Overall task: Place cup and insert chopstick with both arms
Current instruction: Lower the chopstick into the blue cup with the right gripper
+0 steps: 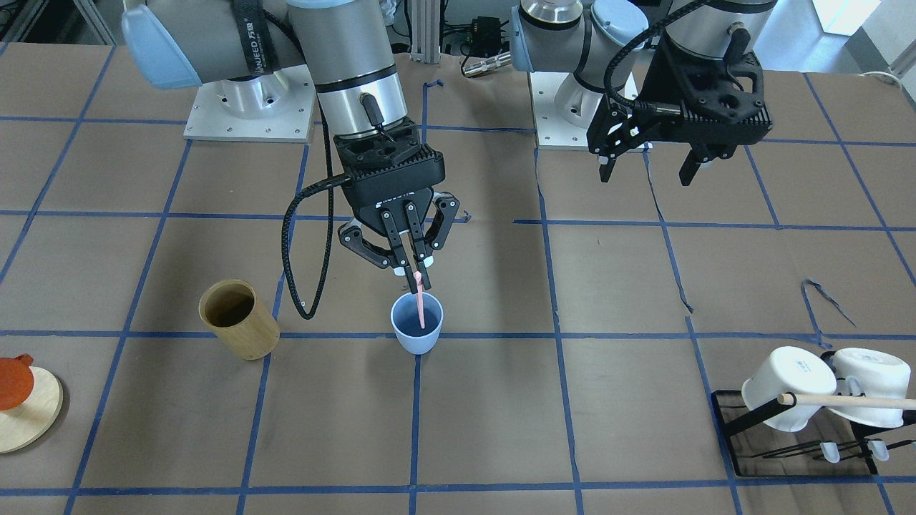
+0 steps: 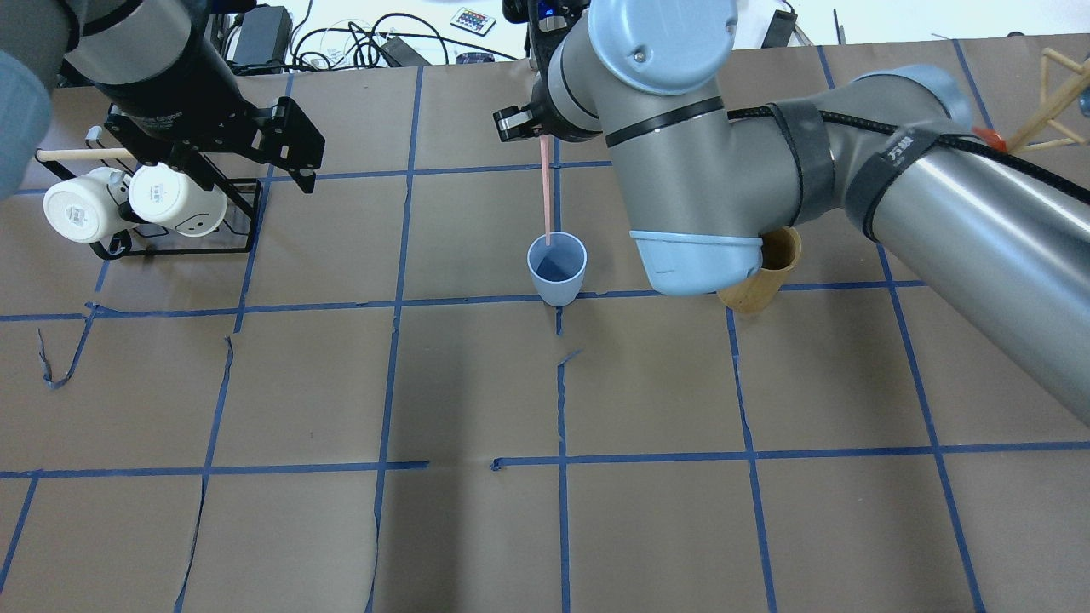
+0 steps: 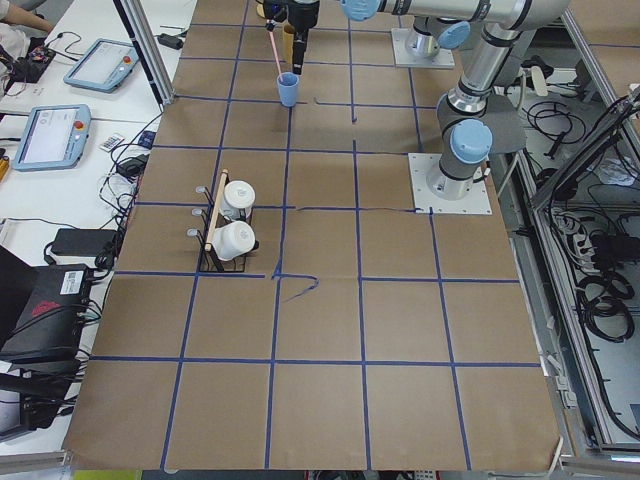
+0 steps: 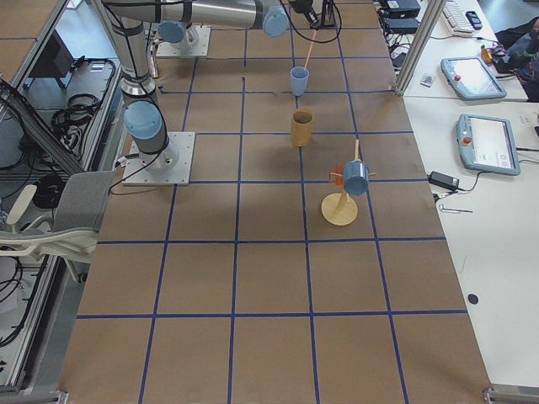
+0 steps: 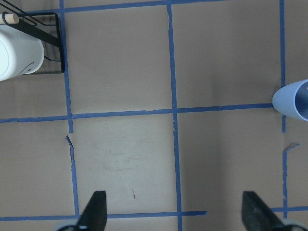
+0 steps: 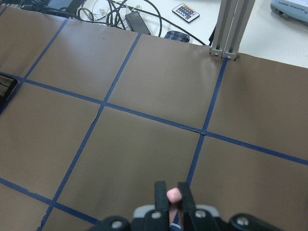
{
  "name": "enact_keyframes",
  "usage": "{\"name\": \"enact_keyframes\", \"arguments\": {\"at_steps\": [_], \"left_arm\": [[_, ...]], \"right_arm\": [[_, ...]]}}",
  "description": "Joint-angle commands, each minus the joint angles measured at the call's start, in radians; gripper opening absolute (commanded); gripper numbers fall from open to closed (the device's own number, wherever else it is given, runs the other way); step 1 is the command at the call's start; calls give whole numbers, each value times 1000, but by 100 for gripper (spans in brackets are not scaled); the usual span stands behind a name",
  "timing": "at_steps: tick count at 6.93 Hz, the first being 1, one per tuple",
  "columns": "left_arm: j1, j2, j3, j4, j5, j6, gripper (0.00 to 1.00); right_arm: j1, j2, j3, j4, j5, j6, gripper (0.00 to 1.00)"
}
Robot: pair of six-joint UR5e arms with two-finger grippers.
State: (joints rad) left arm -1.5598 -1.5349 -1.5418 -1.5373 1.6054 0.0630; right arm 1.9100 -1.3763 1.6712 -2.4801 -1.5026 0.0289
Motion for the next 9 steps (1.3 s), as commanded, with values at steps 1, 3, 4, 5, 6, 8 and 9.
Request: {"name": "enact_keyframes", "arguments": {"at_steps": [1,3,4,5,6,8,9], "left_arm": [[1,-1,2,0,2,7,100],[0,1,-3,0,1,11,100],[1,1,-1,0,1,11,100],[1,1,-1,2,1,11,100],[1,1,-1,2,1,11,100],[-2,-1,3,2,-1,5,100],[-2,1,2,2,1,3,100]], "right_arm": [[0,-1,2,10,-2,-1,0],[0,2,2,9,-1,0,70],[0,-3,1,7,-1,2,100],[0,-4,-5,12,1,49,100],[-11,-9,-17,67,-1,83,100],[-29,-44,-109,388,-5,86,100],[-67,-53,-158,524,-25,85,100]]}}
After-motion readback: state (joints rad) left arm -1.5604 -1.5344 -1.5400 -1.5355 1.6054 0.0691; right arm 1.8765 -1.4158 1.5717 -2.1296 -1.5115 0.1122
